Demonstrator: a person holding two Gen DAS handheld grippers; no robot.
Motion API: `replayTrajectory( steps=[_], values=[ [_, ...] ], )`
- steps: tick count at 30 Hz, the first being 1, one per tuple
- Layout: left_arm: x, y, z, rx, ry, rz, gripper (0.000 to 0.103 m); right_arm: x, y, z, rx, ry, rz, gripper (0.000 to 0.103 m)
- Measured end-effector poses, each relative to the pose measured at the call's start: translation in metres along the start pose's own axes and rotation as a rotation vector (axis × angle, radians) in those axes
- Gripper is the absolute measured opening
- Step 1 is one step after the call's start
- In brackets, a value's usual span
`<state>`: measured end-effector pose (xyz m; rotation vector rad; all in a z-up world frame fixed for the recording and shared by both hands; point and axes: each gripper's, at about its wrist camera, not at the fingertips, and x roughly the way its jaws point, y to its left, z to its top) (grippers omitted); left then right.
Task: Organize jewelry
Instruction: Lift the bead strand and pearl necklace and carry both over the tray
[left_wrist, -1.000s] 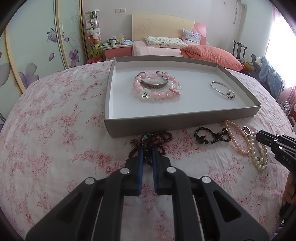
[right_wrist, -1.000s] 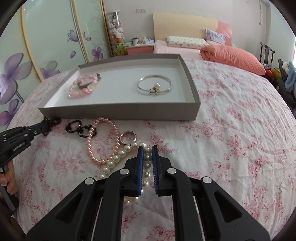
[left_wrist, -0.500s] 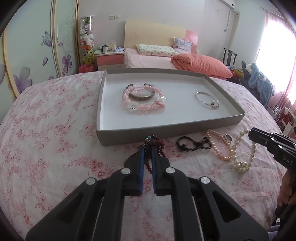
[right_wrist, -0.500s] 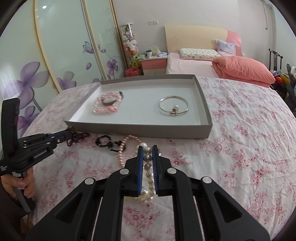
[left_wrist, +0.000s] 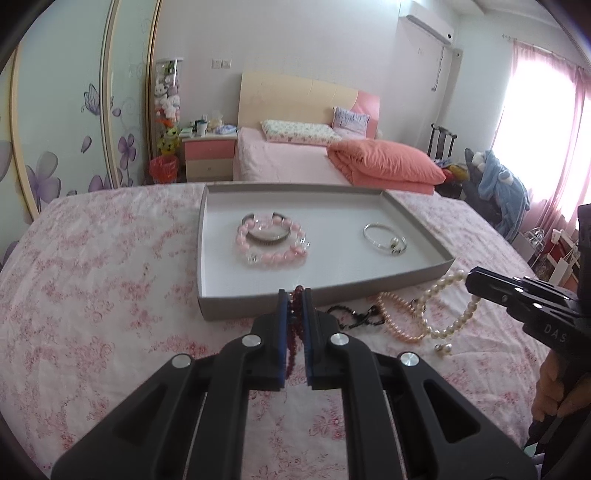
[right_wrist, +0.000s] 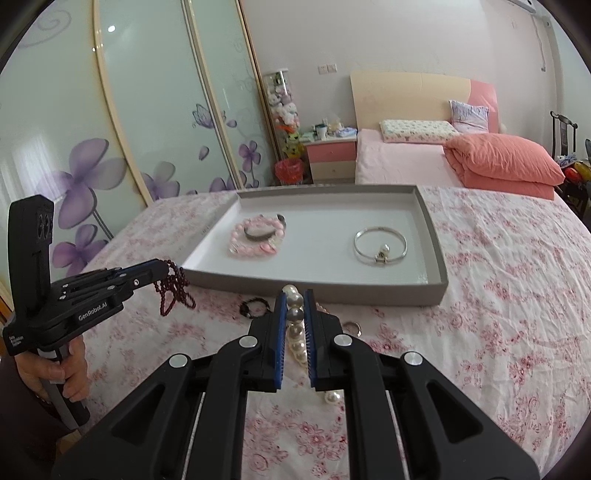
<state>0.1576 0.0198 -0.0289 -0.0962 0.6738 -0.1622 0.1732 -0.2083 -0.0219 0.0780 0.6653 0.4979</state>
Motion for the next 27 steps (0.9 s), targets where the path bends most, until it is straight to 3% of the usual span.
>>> replayTrajectory(
  steps=[17, 27],
  values=[
    [-0.052, -0.018, 0.032, -0.015, -0.185, 0.035, 0.008, -0.029, 0.008, 0.032, -0.023, -0.204, -0.047, 0.010],
    [-0.060, -0.031, 0.052, -0.006, -0.255, 0.073, 0.008, -0.039, 0.014, 0.055, -0.046, -0.328, -0.085, 0.010]
  ],
)
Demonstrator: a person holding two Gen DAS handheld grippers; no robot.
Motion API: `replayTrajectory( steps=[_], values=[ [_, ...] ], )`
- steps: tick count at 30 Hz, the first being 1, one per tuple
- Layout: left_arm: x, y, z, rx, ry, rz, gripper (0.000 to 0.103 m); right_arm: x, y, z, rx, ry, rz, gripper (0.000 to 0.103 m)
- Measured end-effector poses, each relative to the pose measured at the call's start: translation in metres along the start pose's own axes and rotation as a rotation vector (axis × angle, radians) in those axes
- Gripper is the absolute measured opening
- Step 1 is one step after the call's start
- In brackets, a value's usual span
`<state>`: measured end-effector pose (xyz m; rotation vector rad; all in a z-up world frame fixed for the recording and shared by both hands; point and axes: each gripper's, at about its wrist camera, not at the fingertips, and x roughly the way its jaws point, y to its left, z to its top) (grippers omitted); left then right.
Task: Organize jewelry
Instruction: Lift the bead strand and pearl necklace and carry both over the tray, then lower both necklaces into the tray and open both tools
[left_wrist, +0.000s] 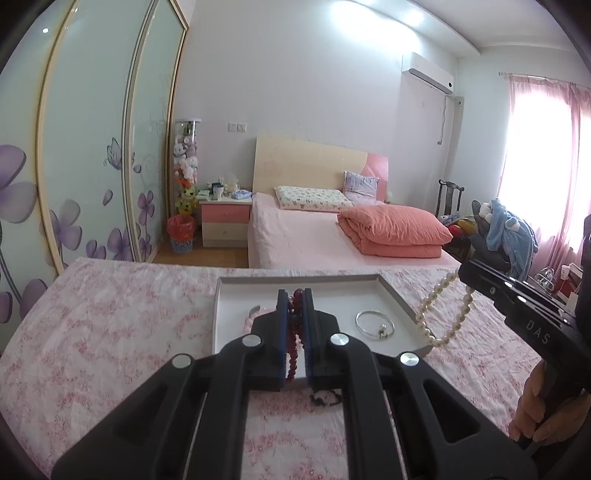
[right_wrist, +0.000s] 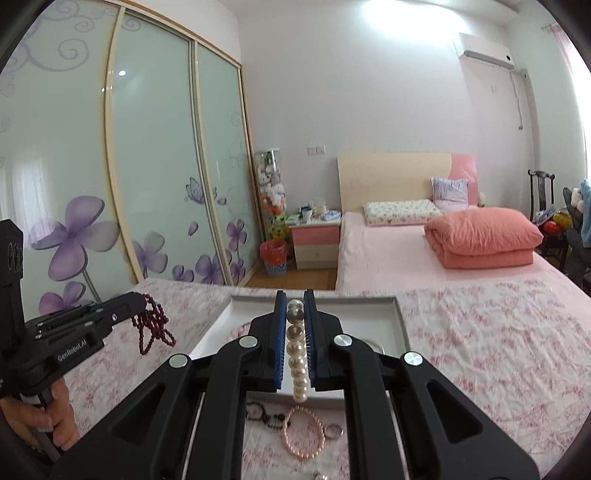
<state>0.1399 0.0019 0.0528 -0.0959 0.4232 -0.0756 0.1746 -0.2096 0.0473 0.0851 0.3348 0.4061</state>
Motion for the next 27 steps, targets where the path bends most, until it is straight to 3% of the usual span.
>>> replayTrajectory(
  steps=[12, 18, 27],
  values=[
    [0.032, -0.005, 0.014, 0.006, 0.014, 0.004, 0.008, 0.028, -0.011, 0.018, 0.004, -0.025, -0.009, 0.010],
    [0.065, -0.002, 0.018, 0.006, 0.026, 0.009, 0.004, 0.061, -0.024, 0.020, 0.033, 0.013, -0.015, 0.010],
    [0.119, 0.013, 0.013, -0.015, 0.107, 0.019, 0.002, 0.112, -0.043, 0.007, 0.083, 0.106, -0.024, 0.010]
  ],
)
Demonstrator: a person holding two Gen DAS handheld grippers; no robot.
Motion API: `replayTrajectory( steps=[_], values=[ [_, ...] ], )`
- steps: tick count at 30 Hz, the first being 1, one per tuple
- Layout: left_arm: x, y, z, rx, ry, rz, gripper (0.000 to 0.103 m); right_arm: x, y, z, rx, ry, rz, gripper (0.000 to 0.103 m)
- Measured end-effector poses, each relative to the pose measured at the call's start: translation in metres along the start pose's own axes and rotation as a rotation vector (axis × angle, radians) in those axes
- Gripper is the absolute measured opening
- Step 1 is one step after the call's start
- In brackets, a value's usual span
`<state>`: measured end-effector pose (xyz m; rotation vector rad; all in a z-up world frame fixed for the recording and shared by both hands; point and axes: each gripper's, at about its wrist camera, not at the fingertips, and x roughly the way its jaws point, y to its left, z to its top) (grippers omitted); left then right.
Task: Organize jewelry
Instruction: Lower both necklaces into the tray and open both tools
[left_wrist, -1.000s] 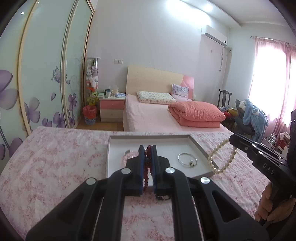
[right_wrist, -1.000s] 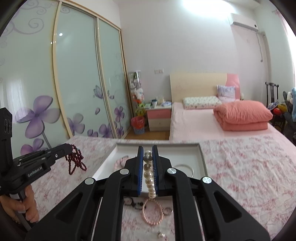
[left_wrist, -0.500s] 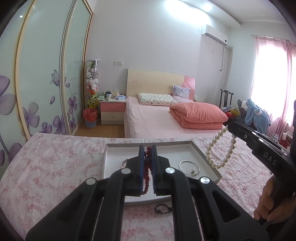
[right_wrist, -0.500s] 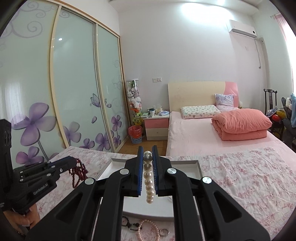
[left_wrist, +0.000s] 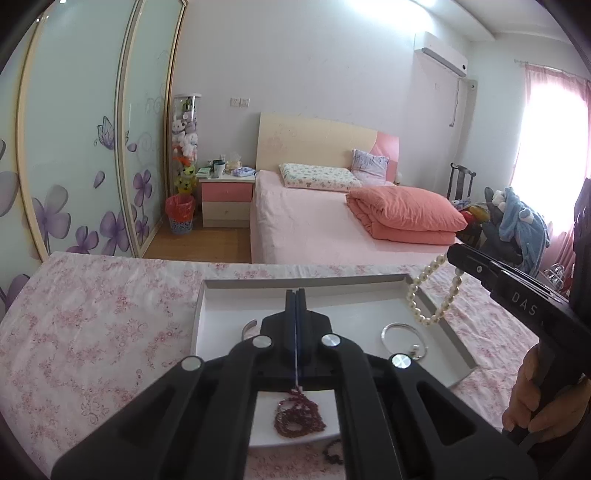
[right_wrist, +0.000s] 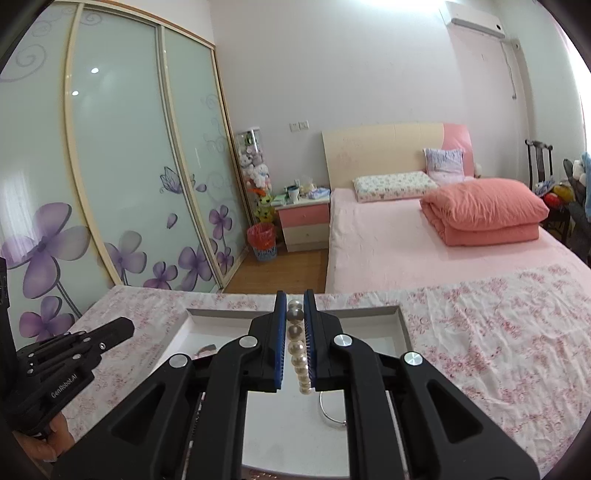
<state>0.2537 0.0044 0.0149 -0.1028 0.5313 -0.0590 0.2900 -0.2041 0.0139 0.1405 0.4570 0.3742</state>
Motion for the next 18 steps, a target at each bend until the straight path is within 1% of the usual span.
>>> replayTrajectory(
  steps=[5, 7, 9, 13, 14, 15, 18],
  values=[
    [0.013, 0.007, -0.007, -0.010, 0.039, 0.006, 0.002, 0.016, 0.000, -0.007, 0.006, 0.058, 0.007, 0.011],
    [0.018, 0.011, -0.008, -0.026, 0.060, 0.004, 0.007, 0.018, 0.000, -0.008, 0.015, 0.074, -0.001, 0.012],
    [0.018, 0.014, -0.010, -0.039, 0.067, 0.006, 0.018, 0.014, -0.003, -0.009, 0.026, 0.078, 0.000, 0.015],
    [0.006, 0.019, -0.015, -0.039, 0.062, 0.011, 0.023, -0.007, -0.007, -0.013, 0.017, 0.078, -0.009, 0.017],
    [0.000, 0.021, -0.018, -0.037, 0.060, 0.012, 0.026, -0.012, -0.008, -0.015, 0.011, 0.084, -0.011, 0.017],
    [-0.004, 0.021, -0.021, -0.035, 0.061, 0.013, 0.029, -0.022, -0.008, -0.021, 0.003, 0.099, -0.014, 0.017],
    [-0.020, 0.023, -0.035, -0.016, 0.074, 0.008, 0.031, -0.041, -0.007, -0.043, -0.017, 0.156, -0.003, 0.018]
  ],
)
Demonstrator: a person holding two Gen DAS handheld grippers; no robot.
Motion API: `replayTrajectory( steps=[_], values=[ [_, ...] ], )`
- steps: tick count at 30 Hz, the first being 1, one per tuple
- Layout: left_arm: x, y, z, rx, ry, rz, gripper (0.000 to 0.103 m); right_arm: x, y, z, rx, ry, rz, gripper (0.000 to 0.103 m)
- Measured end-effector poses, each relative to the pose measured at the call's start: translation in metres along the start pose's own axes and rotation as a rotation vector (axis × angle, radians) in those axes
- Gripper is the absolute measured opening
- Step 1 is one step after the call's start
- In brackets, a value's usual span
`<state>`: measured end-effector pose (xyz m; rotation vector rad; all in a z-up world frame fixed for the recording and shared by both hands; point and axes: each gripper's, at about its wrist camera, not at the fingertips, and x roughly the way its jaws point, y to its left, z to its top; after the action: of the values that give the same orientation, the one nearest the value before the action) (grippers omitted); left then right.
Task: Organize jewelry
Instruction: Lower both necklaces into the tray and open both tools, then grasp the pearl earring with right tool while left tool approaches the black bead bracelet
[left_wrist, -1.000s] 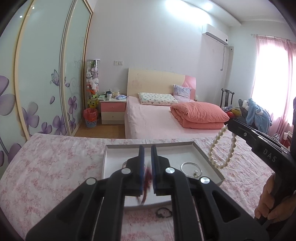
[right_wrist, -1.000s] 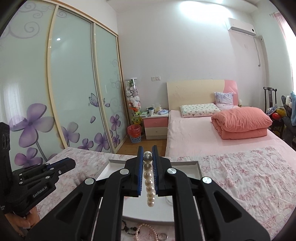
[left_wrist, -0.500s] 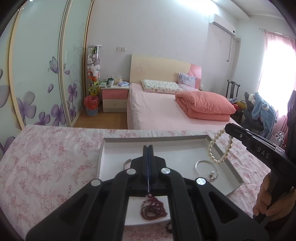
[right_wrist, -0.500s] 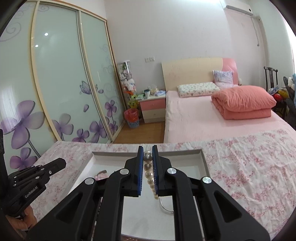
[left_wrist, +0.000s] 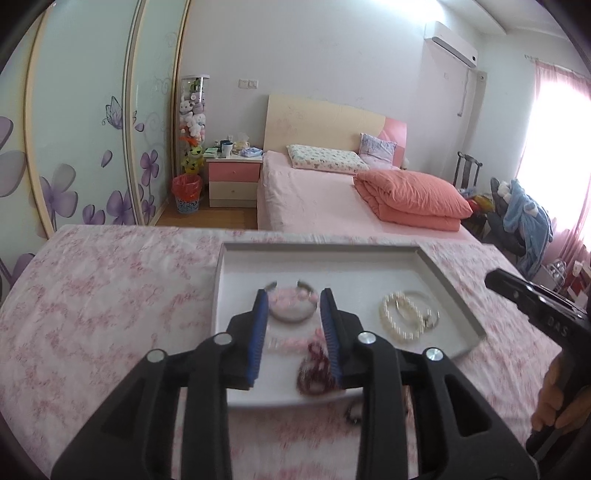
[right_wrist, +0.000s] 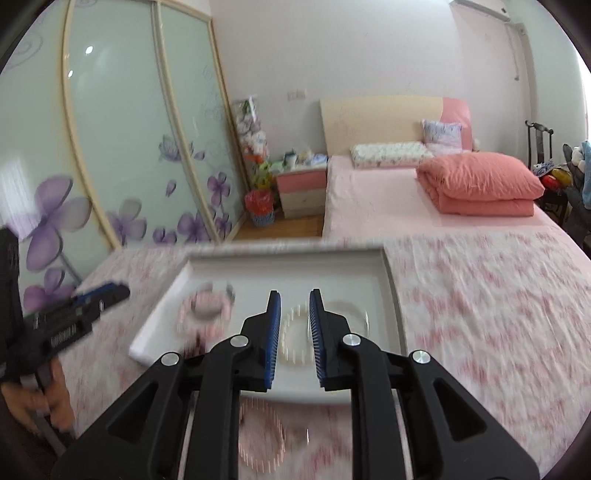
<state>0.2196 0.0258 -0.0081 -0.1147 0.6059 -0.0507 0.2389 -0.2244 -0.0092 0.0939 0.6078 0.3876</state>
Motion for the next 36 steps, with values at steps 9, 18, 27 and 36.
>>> replayTrajectory(
  steps=[9, 18, 27, 36],
  values=[
    [-0.014, -0.003, -0.064, 0.037, 0.142, -0.040, 0.042, -0.016, 0.013, -0.087, -0.067, 0.246, 0.048, 0.018],
    [-0.011, -0.007, -0.088, 0.060, 0.197, -0.029, 0.052, -0.007, 0.018, -0.108, -0.078, 0.313, 0.014, 0.018],
    [-0.005, -0.020, -0.086, 0.095, 0.217, -0.046, 0.060, -0.003, 0.020, -0.110, -0.128, 0.310, -0.031, 0.014],
    [0.018, -0.042, -0.081, 0.092, 0.275, -0.085, 0.061, 0.012, -0.013, -0.092, -0.046, 0.296, -0.147, 0.014]
  ],
)
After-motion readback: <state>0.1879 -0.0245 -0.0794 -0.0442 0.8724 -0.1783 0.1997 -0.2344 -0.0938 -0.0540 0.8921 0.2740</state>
